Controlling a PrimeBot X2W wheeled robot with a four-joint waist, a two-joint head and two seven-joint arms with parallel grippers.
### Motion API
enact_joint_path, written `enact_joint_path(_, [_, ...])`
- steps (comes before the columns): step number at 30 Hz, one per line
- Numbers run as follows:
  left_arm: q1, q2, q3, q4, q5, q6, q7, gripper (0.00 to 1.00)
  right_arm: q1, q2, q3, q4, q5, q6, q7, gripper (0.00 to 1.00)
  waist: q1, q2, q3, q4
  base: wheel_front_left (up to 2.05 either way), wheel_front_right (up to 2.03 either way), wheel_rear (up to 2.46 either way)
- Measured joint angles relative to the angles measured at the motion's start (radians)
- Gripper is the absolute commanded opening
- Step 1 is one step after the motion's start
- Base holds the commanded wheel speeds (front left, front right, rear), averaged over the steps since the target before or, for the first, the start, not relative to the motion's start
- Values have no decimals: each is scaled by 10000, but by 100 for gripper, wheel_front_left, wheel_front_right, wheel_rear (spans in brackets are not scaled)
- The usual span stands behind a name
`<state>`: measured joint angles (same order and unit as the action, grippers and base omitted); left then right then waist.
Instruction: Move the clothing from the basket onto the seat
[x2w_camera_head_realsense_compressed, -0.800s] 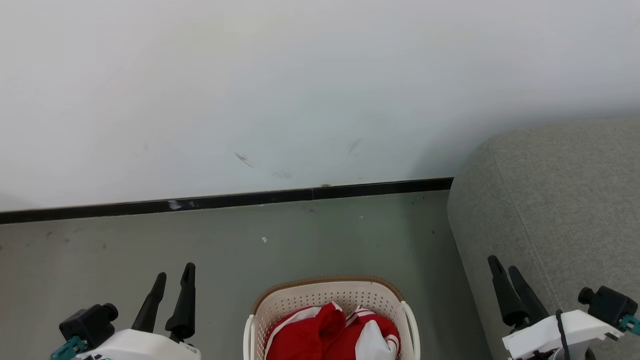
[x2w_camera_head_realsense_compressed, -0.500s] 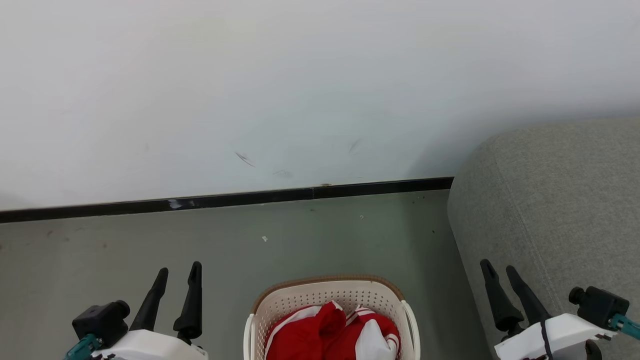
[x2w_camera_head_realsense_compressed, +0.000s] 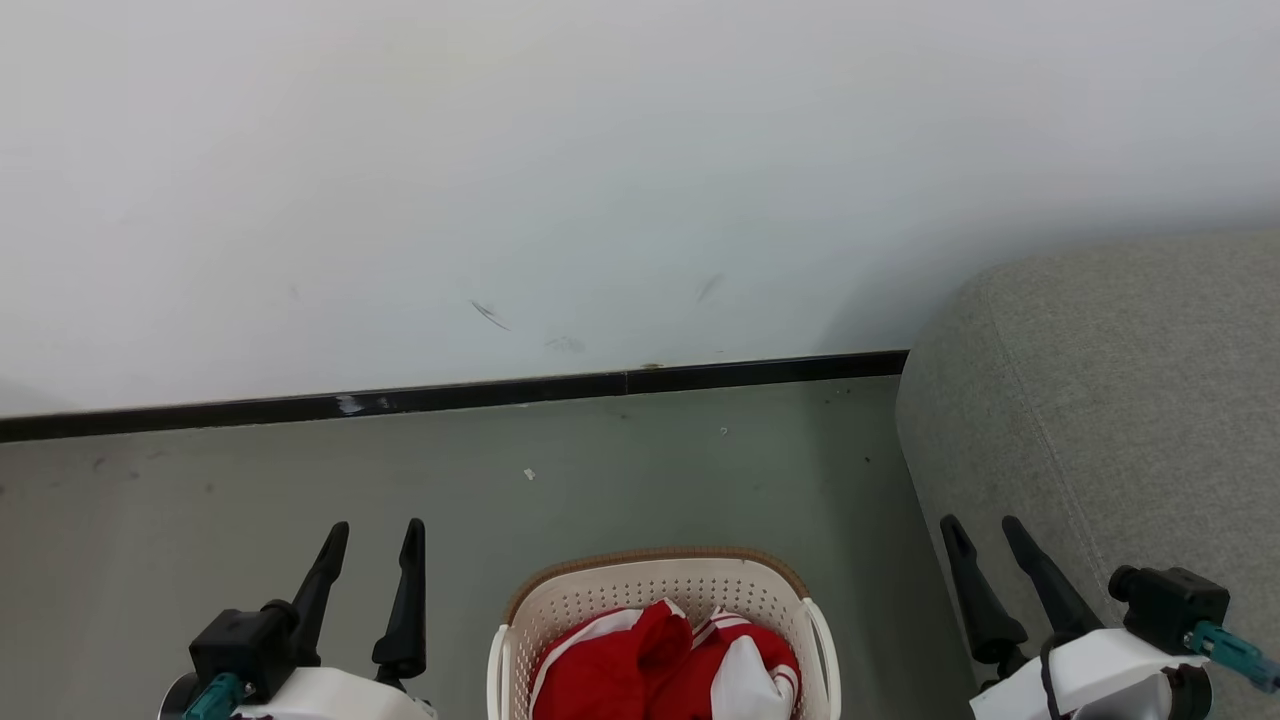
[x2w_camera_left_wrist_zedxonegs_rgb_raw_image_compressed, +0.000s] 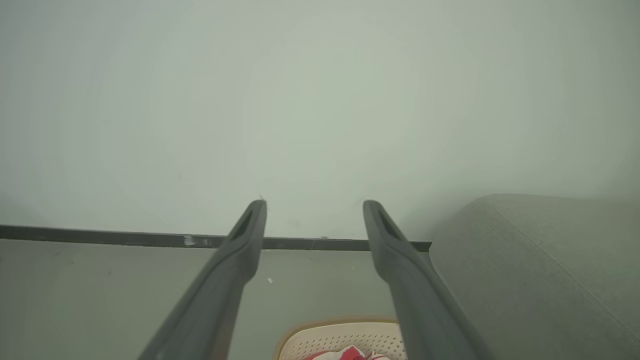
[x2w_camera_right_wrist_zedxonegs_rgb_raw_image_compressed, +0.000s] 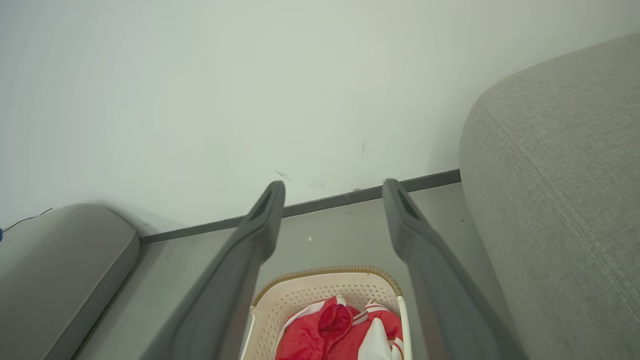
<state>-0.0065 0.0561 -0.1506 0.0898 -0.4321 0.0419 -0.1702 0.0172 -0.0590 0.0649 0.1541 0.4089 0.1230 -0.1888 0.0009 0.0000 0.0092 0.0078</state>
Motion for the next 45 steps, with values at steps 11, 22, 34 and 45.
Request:
enact_joint_path(11, [177, 0, -240, -111, 1409, 238, -368, 100, 2, 58, 82, -173, -1762, 2, -313, 100, -2, 0, -18, 9, 0, 0, 0])
enact_joint_path(22, [187, 6, -420, -293, 2857, 451, -792, 100, 35, 163, 134, -405, -3509, 4, -589, 100, -3, 0, -81, -5, 0, 0, 0])
enact_joint_path(34, [198, -10, -393, -267, 2936, 451, -792, 100, 144, 171, 134, -431, -3584, 4, -591, 100, -4, 0, -139, -30, 0, 0, 0])
enact_joint_path(45, [201, -61, -328, -125, 2936, 451, -792, 100, 234, 174, 119, -412, -3568, 4, -589, 100, -4, 0, -136, -39, 0, 0, 0])
